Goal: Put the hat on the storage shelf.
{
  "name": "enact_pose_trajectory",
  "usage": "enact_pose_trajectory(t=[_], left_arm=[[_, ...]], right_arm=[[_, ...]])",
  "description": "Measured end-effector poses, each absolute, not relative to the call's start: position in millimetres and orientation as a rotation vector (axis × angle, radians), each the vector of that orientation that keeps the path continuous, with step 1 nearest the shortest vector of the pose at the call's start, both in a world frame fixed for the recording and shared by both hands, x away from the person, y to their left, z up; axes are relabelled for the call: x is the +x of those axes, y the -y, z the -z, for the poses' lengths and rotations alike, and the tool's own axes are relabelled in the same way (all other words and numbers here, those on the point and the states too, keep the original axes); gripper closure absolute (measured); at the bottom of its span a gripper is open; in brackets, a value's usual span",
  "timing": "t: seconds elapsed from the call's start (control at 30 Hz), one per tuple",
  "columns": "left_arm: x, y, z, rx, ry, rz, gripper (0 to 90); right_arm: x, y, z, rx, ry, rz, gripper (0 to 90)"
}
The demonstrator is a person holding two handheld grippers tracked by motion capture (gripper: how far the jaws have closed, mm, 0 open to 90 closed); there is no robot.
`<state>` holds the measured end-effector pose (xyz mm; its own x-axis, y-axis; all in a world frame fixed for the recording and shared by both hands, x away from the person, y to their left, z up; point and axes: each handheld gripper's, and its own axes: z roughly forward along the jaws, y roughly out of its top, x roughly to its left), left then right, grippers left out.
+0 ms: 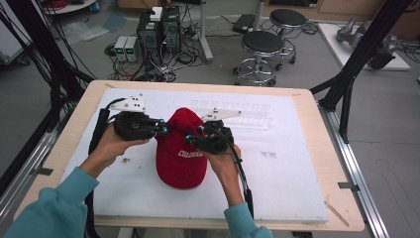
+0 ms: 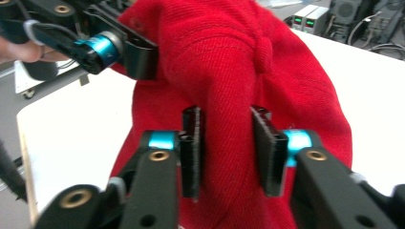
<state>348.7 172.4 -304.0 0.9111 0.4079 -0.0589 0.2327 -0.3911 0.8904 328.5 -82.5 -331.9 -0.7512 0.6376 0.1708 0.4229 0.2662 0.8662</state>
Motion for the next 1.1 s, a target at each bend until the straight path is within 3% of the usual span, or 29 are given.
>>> enact_pose_trajectory(t=[0.17, 0.4, 0.57, 0.7, 0.77, 1.1], left_arm=[[349, -171, 307, 2.023, -0.457, -0.197, 85.3], [351, -170, 308, 2.014, -0.459, -0.181, 79.2], [352, -173, 308, 2.001, -0.507, -0.183, 57.1], [352, -176, 309, 1.962, -0.563, -0.199, 27.1], [353, -179, 311, 1.95, -0.566, -0.19, 16.3], [348, -195, 321, 1.906, -0.581, -0.129, 13.3]], right_arm=[[324, 82, 332, 0.935, -2.328, -1.444, 82.0], [321, 87, 329, 0.89, -2.308, -1.443, 85.3], [319, 92, 326, 0.894, -2.276, -1.456, 85.6], [318, 97, 324, 0.897, -2.249, -1.469, 85.6], [318, 100, 322, 0.905, -2.232, -1.486, 85.6], [313, 111, 311, 0.881, -2.174, -1.525, 85.5]])
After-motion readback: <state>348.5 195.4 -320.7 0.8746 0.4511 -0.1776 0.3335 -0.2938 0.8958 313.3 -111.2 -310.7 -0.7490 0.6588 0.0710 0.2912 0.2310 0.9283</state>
